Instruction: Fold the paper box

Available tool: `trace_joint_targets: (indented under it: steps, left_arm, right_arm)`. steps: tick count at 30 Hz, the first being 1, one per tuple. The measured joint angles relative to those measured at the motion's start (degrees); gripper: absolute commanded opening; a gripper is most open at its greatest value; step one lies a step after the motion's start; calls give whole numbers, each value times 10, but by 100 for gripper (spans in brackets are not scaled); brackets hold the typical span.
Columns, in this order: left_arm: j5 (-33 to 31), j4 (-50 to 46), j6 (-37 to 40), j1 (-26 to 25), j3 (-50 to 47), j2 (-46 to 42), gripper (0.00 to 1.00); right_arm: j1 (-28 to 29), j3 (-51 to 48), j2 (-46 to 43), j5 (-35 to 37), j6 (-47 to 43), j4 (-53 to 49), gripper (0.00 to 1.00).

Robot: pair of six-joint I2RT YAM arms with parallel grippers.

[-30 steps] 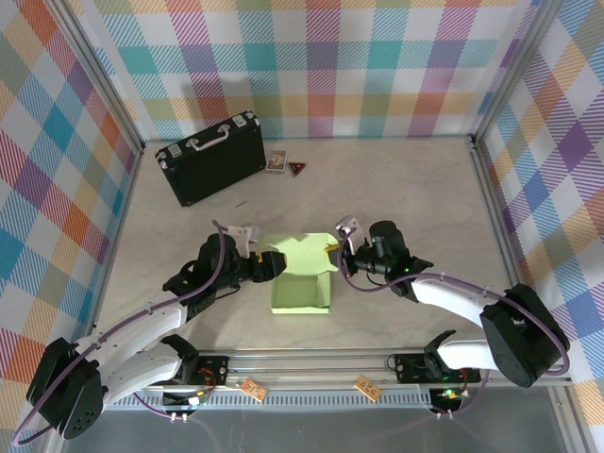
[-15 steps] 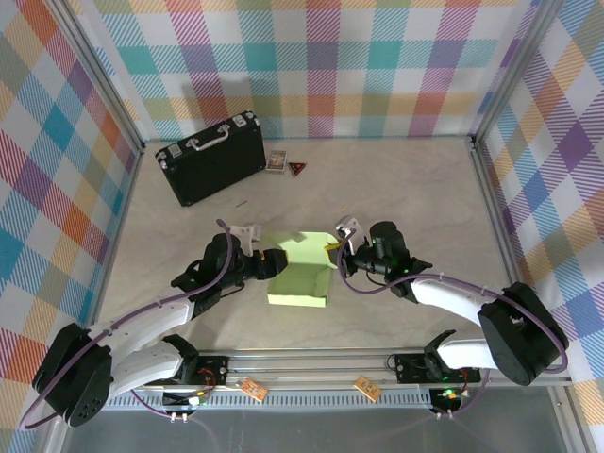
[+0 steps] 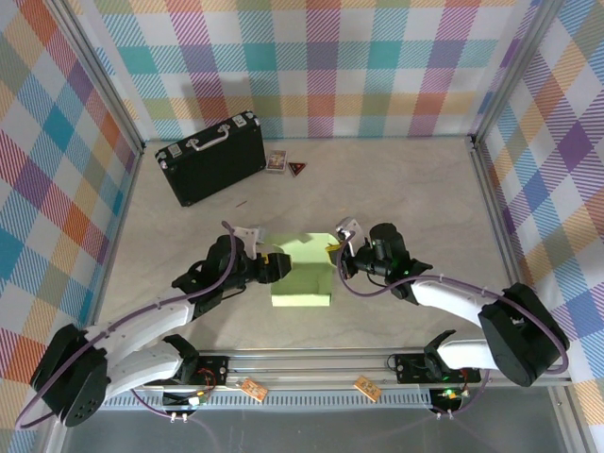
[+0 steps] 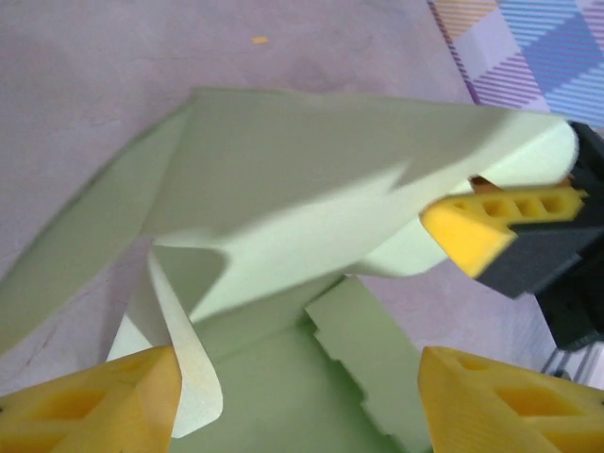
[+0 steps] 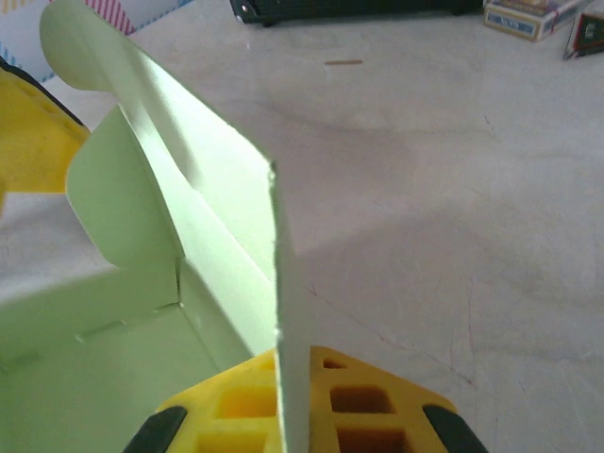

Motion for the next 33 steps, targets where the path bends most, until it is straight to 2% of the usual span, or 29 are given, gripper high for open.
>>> trace_joint_targets:
  steps: [7,12,16,21,26,33]
  left_arm:
    - [-9,-122,41,-4,31,-145,74]
    - [-61,-227,42,-6,82,-198,76]
    - [-105,-321,59,-6,149,-179,77]
    - [-130,-433,124,-6,255,-116,79]
    - [-114,-515,236,-6,348,-70,80]
    - [-65,-552,428,-6,413,-27,79]
  right_arm:
    - [8,0,-32,-12,-58,18,0]
    - [8,0,-33,-19,-114,18,0]
    - [8,0,-33,-25,-145,18,0]
    - [8,0,-30,-37,-176,14,0]
    - [8,0,-24,-46,-198,4,0]
    - [8,0,-23,-64,-213,-3,0]
